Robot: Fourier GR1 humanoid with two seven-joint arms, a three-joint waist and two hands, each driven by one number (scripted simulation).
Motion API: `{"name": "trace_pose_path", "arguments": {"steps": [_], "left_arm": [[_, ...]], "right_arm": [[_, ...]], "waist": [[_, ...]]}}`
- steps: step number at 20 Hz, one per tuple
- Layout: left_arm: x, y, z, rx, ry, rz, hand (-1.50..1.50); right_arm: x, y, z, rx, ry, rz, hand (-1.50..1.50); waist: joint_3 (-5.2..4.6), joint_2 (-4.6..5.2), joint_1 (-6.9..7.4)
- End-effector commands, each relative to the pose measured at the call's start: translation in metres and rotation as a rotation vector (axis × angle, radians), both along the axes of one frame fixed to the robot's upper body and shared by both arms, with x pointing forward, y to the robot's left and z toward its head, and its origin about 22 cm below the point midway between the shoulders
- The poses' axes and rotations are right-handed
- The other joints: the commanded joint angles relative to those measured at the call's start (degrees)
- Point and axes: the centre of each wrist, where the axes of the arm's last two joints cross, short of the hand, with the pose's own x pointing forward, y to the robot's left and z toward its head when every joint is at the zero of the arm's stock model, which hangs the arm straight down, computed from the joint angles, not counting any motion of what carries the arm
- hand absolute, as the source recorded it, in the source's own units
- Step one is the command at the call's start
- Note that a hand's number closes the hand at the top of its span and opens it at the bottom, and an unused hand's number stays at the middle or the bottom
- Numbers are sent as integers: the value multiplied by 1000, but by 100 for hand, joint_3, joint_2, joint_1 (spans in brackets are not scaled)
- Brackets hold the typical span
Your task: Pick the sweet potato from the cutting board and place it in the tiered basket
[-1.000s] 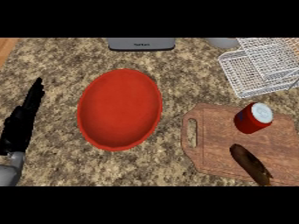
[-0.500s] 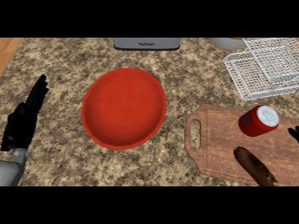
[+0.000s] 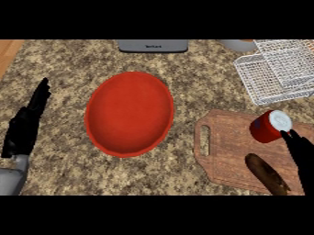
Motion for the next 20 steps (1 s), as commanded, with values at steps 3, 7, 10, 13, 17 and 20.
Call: {"name": "trace_pose_path", "arguments": {"steps": [3,7,10,13,17,20], "left_arm": [[-15,-1,-2,4,5,-2,0],[6,-1,-1,-7,11,13,0],[0,16,-7,-18,18,6,0],[-3,5,3,2,11,-3,0],[14,3,-5,-1,2,-2,0],[-6,-6,-6,-17,3,-2,0]], "right_arm": [[8,19,-21,-53,37,-18,-150],[5,15,-25,-82,59,4,-150],[-13,24,-45,-156,37,22,-150],[-7,25,-53,-196,4,-5,-150],[-12,30,-51,-203,-12,26,-150],[-4,23,-71,-215,3,2,-150]], "waist": [[4,-8,-5],[3,-4,-34],[2,-6,-49],[4,-9,-24],[3,-4,-49],[5,-8,-21]]}}
